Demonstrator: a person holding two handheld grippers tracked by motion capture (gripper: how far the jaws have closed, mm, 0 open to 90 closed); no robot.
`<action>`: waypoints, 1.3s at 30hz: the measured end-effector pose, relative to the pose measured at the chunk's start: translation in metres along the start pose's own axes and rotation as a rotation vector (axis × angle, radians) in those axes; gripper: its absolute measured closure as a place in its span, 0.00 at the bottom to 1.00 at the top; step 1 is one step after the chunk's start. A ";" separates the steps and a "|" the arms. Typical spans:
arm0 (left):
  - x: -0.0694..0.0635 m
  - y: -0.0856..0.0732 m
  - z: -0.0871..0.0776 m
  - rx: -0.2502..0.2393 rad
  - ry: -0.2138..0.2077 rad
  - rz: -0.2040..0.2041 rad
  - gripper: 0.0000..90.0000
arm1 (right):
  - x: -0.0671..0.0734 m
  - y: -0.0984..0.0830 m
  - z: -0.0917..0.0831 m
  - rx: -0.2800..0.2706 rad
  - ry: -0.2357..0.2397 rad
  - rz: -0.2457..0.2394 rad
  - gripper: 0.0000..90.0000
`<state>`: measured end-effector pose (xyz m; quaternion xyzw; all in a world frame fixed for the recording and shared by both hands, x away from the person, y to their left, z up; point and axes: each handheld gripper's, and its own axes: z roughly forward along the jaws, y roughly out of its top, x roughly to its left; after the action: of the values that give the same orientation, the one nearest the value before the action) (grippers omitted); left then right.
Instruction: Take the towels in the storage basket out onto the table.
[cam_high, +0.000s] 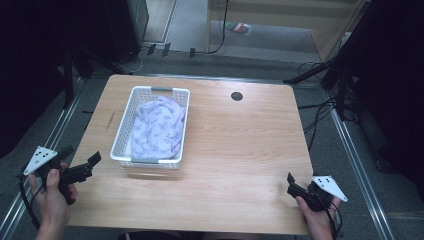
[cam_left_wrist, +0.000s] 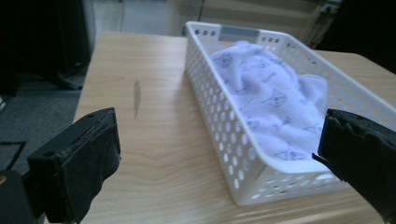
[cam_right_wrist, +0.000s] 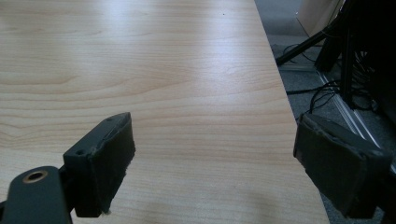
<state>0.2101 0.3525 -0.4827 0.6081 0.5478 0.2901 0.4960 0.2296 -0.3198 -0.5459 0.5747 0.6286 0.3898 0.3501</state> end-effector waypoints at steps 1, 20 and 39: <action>-0.002 0.003 0.000 0.001 -0.008 0.005 0.00 | 0.000 0.000 0.000 -0.001 0.002 0.001 0.14; -0.029 0.040 0.035 0.094 -0.045 0.037 0.00 | 0.000 0.000 0.000 0.003 0.000 0.006 0.14; -0.060 0.064 0.071 0.152 -0.070 0.094 0.00 | 0.000 0.000 0.000 0.003 0.001 0.005 0.14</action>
<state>0.2839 0.2814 -0.4364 0.6786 0.5215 0.2491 0.4533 0.2296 -0.3197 -0.5459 0.5766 0.6280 0.3898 0.3481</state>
